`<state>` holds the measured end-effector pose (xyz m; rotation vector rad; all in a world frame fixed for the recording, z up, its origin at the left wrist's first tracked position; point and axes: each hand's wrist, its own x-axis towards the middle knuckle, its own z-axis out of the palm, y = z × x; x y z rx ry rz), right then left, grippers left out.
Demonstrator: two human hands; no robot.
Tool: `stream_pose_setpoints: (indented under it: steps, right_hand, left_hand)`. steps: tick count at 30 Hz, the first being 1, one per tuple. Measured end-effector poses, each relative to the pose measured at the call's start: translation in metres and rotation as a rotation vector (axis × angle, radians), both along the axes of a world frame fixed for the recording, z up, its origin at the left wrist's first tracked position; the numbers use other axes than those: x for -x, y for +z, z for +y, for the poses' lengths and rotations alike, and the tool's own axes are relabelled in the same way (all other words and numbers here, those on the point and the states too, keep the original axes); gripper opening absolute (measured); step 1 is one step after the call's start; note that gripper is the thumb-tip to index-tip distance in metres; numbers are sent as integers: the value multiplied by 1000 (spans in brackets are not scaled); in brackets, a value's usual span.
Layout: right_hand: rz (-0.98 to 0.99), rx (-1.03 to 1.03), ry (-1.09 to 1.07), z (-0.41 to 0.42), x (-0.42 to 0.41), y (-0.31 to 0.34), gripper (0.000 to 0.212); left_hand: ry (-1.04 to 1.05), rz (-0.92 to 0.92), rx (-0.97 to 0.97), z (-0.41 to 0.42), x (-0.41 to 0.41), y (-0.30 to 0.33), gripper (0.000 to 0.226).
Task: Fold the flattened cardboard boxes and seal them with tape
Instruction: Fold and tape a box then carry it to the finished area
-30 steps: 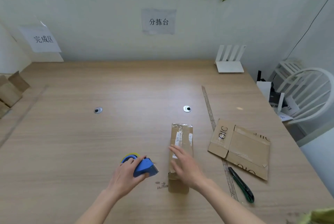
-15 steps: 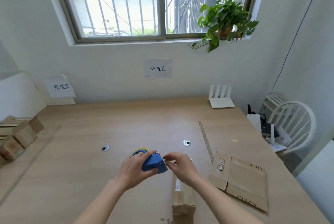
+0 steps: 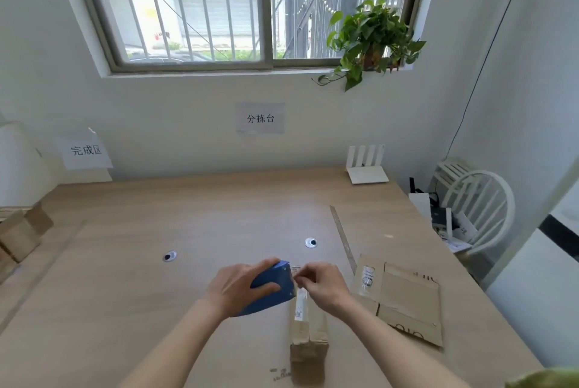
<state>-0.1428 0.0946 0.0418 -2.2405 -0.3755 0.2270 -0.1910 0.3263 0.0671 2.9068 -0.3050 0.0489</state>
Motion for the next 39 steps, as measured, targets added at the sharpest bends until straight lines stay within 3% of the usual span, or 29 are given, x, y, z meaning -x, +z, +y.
stream_pose_setpoints:
  steps: [3, 6, 12, 15, 20, 31, 39]
  right_hand:
    - [46, 10, -122, -42, 8, -16, 18]
    - [137, 76, -123, -79, 21, -36, 13]
    - [366, 9, -259, -98, 36, -90, 18]
    - [424, -29, -300, -92, 40, -112, 9]
    - [480, -84, -416, -80, 35, -144, 5]
    - [524, -50, -438, -75, 31, -170, 8]
    - [527, -11, -470, -68, 27, -191, 13]
  left_hand:
    - [-49, 71, -96, 11, 5, -23, 70]
    - [-63, 183, -59, 11, 14, -46, 57]
    - [-80, 271, -54, -9, 15, -93, 65]
    - [-70, 300, -61, -5, 17, -109, 62]
    - [-45, 310, -85, -4, 12, -135, 62]
    - [-36, 367, -71, -4, 3, -157, 48]
    - [-54, 379, -64, -2, -3, -172, 52]
